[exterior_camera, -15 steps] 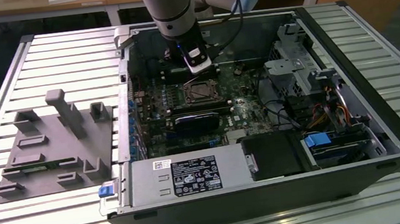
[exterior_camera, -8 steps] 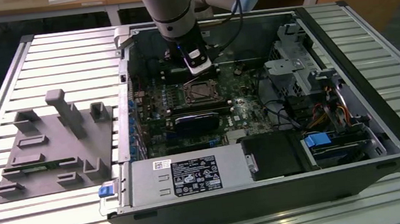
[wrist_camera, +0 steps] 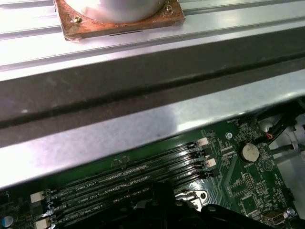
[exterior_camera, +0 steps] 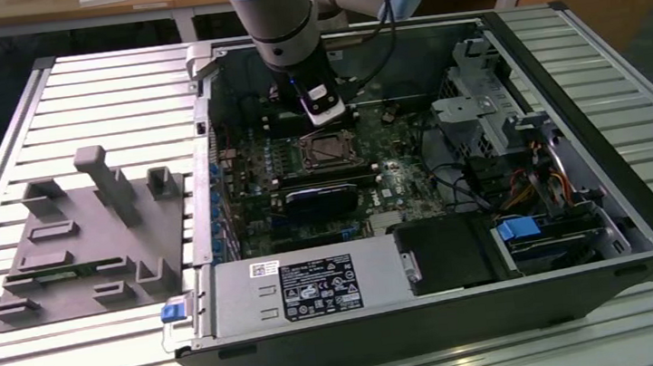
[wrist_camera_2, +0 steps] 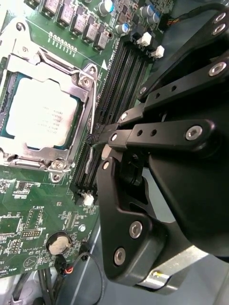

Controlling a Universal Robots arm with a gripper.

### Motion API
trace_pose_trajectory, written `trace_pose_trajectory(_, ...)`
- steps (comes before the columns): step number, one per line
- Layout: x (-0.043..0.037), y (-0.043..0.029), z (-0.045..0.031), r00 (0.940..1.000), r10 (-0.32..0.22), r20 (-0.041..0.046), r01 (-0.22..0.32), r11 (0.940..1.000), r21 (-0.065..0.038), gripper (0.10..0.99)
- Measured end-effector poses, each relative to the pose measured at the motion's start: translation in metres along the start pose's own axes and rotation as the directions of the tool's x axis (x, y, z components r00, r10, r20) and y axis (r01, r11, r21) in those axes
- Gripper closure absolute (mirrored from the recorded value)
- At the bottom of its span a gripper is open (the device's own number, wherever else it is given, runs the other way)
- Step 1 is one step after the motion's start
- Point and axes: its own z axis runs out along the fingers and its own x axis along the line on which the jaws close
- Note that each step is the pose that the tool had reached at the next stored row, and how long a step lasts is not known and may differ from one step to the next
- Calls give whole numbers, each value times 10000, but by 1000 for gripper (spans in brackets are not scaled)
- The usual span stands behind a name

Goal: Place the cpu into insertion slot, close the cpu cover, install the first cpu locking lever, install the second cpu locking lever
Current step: 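Install the first cpu locking lever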

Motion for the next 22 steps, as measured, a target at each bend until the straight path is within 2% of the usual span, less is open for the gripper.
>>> trace_pose_trajectory(9, -11, -9, 56, 10000, -17, 18, 17, 10000, 60, 980)
trace_pose_trajectory(22, -81, -5, 135, 10000, -53, 55, 52, 9998, 182, 980)
